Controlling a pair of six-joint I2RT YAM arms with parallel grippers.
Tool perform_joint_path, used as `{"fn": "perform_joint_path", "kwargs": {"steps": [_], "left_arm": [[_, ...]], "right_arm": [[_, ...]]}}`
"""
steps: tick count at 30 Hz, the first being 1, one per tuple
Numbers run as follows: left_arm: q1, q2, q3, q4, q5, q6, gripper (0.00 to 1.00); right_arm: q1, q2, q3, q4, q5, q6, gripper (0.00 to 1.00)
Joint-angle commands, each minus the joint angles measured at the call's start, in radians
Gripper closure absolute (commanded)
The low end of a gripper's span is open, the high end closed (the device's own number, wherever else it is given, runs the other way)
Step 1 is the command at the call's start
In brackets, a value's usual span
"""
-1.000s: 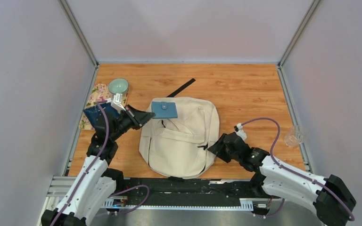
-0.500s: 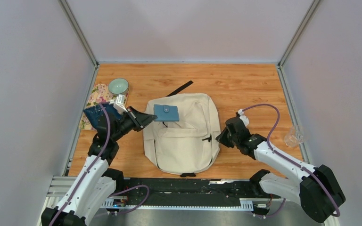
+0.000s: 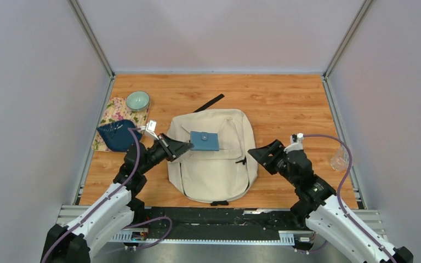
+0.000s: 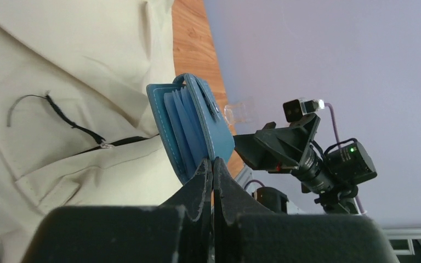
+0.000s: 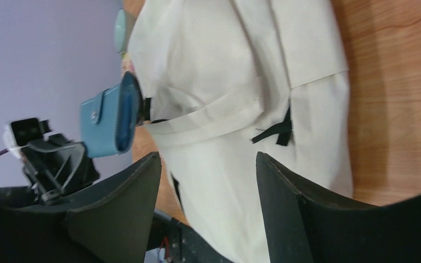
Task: Pack the student bag
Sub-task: Pick up the personal item from the center of the board.
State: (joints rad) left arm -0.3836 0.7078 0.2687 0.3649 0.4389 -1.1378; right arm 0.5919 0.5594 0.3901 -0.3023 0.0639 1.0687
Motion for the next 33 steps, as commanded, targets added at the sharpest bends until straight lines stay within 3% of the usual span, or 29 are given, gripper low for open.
{"fn": "perform_joint_path", "kwargs": {"steps": [1,11,15,23,32,33], "left_arm": [[-0.099,0.056,-0.006,0.261,-0.114,-0.054,1.0],[-0.339,0.217,0.0,0.473,-0.264,-0.037,1.0],[-0.359,0.239,0.001,0.489,-0.267,-0.045,1.0],[-0.382,0.243,-0.003,0.494,-0.267,-0.057,1.0],[-0.413,0.271,-0.008,0.531,-0.244,-0.085,1.0],[-0.414,0.275,-0.008,0.534,-0.243,-0.086,1.0]], "right_arm": [[0.063,-0.076,-0.068,0.178,-0.049,0.172,0.32],[0.233,0.131,-0.019,0.472,-0.039,0.226,0.3],[0.252,0.21,-0.019,0.564,-0.049,0.247,0.3],[0.25,0.203,-0.022,0.589,-0.023,0.243,0.32],[0.252,0.177,-0.027,0.6,0.011,0.237,0.55],[0.25,0.174,-0.028,0.601,0.017,0.237,0.64]]}}
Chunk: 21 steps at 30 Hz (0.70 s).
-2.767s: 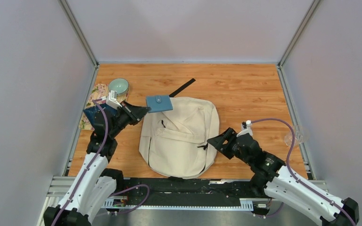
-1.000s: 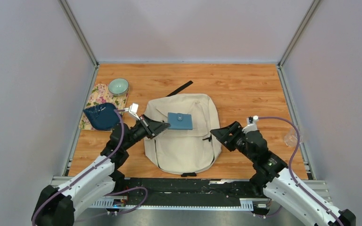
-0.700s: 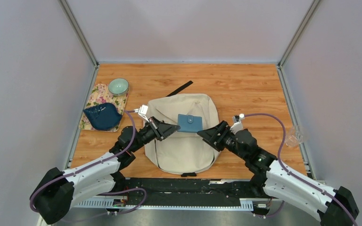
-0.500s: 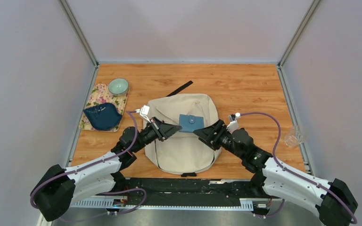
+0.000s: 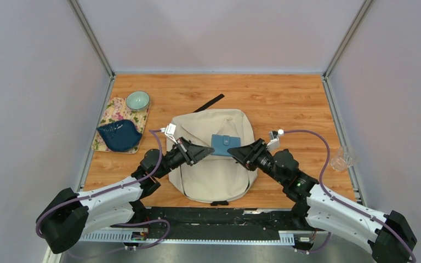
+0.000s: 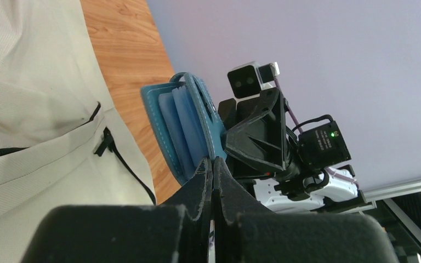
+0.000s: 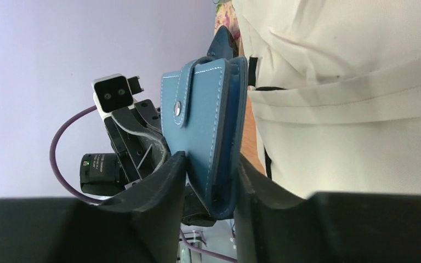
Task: Pack the student bag
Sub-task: Pick up the personal item from the center of the board.
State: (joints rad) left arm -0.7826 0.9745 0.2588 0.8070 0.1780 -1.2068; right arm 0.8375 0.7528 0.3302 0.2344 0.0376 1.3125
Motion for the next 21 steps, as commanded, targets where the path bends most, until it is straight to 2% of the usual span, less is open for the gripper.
{"fn": "perform_joint_path", "kwargs": {"steps": [1,2,3,5,6,8,9,13,18,21], "left_arm": [[-0.018,0.009,0.0,0.095,0.02,-0.017,1.0],[-0.018,0.01,0.0,0.095,0.021,-0.017,1.0],[-0.018,0.009,-0.001,0.096,0.021,-0.016,1.0],[-0.018,0.009,-0.004,0.093,0.023,-0.007,0.99],[-0.017,0.004,-0.003,0.086,0.028,-0.004,0.81],[-0.018,0.003,0.002,0.058,0.037,0.01,0.64],[-0.017,-0.003,0.003,0.043,0.037,0.016,0.5],[-0.017,-0.037,0.019,-0.076,0.029,0.096,0.28],[0.008,-0.065,0.092,-0.265,0.078,0.229,0.26],[0.094,-0.036,0.138,-0.264,0.246,0.256,0.25]], "right_arm": [[0.005,-0.02,0.033,0.065,0.044,-0.01,0.69],[0.005,-0.021,0.035,0.065,0.042,-0.015,0.75],[0.003,-0.023,0.039,0.063,0.039,-0.018,0.87],[0.003,-0.027,0.044,0.043,0.031,-0.033,0.96],[0.005,-0.036,0.046,0.033,0.03,-0.041,1.0],[0.005,-0.065,0.046,-0.01,0.034,-0.053,1.0],[0.005,-0.076,0.046,-0.024,0.041,-0.058,1.0],[0.002,-0.142,0.044,-0.081,0.041,-0.087,1.0],[-0.015,-0.207,0.075,-0.17,-0.022,-0.162,1.0],[-0.04,-0.201,0.101,-0.198,-0.146,-0.218,1.0]]}}
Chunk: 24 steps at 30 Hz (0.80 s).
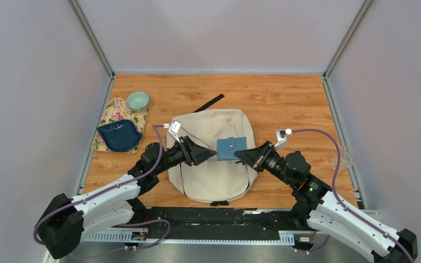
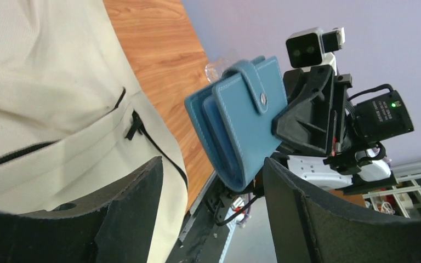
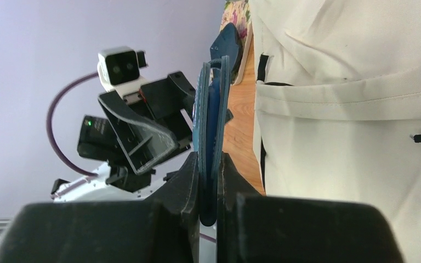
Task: Pack the student bag
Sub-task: Pick up the personal item from the center of the board.
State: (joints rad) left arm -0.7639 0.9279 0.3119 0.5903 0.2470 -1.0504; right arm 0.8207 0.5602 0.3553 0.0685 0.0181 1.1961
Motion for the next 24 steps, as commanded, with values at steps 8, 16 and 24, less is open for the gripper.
{"fn": "perform_joint_path", "kwargs": {"steps": [8,16,24], "left_arm": [[0.236,0.202,0.17,0.192,0.659,-0.022,0.24],[0.236,0.289,0.171,0.407,0.775,-0.145,0.23],[0.232,0.298,0.171,0.399,0.831,-0.122,0.23]], "right_arm": [[-0.054,0.067,0.154,-0.093,-0.328,-0.237,1.0],[-0.057,0.083,0.211,-0.141,-0.368,-0.311,1.0],[-0.06,0.11,0.228,-0.139,-0.399,-0.332,1.0]]}}
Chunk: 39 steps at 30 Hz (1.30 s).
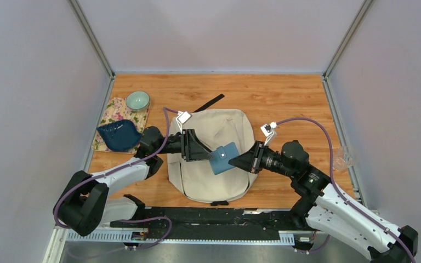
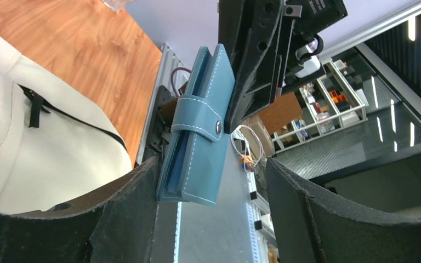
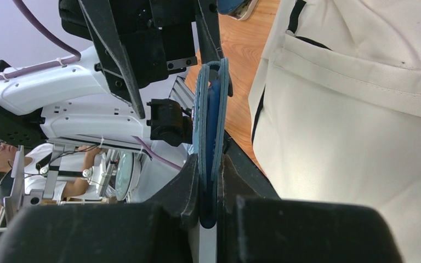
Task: Pack the student bag
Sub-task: Pick up the personal item from the center of the board.
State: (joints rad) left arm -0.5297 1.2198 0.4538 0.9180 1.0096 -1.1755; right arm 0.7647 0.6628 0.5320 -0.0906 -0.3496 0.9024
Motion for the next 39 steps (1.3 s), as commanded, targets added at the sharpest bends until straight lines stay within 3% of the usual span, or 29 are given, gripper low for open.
{"fn": "perform_joint_path", "kwargs": {"steps": [1,4,7,8,10,12,13,14,15,16,17,20,24,28,32,39], "left_arm": [[-0.006,0.006,0.031,0.071,0.075,0.005,0.23],[-0.012,0.009,0.031,0.071,0.084,0.008,0.27],[-0.021,0.021,0.034,0.071,0.099,0.007,0.44],[-0.023,0.023,0.033,0.071,0.099,0.007,0.56],[-0.023,0.029,0.029,0.071,0.101,0.004,0.65],[-0.023,0.027,0.026,0.071,0.098,0.004,0.82],[-0.023,0.026,0.026,0.068,0.086,0.005,0.87],[-0.023,0.024,0.025,0.053,0.078,0.008,0.97],[-0.023,0.021,0.025,0.042,0.069,0.02,1.0],[-0.023,0.015,0.023,0.029,0.052,0.03,1.0],[-0.023,0.011,0.02,-0.003,0.04,0.039,1.0],[-0.021,-0.014,-0.001,-0.039,-0.023,0.066,1.0],[-0.023,-0.055,-0.055,-0.013,-0.127,0.05,1.0],[-0.023,-0.092,-0.122,0.061,-0.265,-0.006,1.0],[-0.023,-0.101,-0.153,0.085,-0.315,-0.024,1.0],[-0.033,-0.1,-0.156,0.088,-0.319,-0.042,1.0]], "right_arm": [[-0.004,0.015,0.052,0.025,-0.034,-0.04,1.0],[-0.005,0.03,0.062,0.025,-0.042,-0.048,1.0],[-0.005,0.041,0.071,0.026,-0.042,-0.053,1.0],[-0.007,0.044,0.072,0.026,-0.045,-0.056,1.0],[-0.007,0.055,0.082,0.026,-0.048,-0.062,1.0],[-0.007,0.061,0.086,0.023,-0.046,-0.066,1.0],[-0.008,0.063,0.092,0.008,-0.039,-0.066,0.97],[-0.007,0.063,0.095,-0.006,-0.004,-0.068,0.86],[-0.008,0.061,0.097,-0.026,0.02,-0.066,0.77],[-0.007,0.054,0.102,-0.065,0.043,-0.066,0.65],[-0.007,0.049,0.1,-0.087,0.091,-0.059,0.44],[-0.007,0.008,0.082,-0.144,0.182,-0.016,0.26],[-0.007,-0.075,-0.001,-0.141,0.239,0.067,0.23],[-0.005,-0.135,-0.099,-0.014,0.204,0.147,0.22],[0.002,-0.106,-0.119,0.063,0.132,0.159,0.22],[0.038,0.012,-0.083,0.17,0.133,0.147,0.29]]}}
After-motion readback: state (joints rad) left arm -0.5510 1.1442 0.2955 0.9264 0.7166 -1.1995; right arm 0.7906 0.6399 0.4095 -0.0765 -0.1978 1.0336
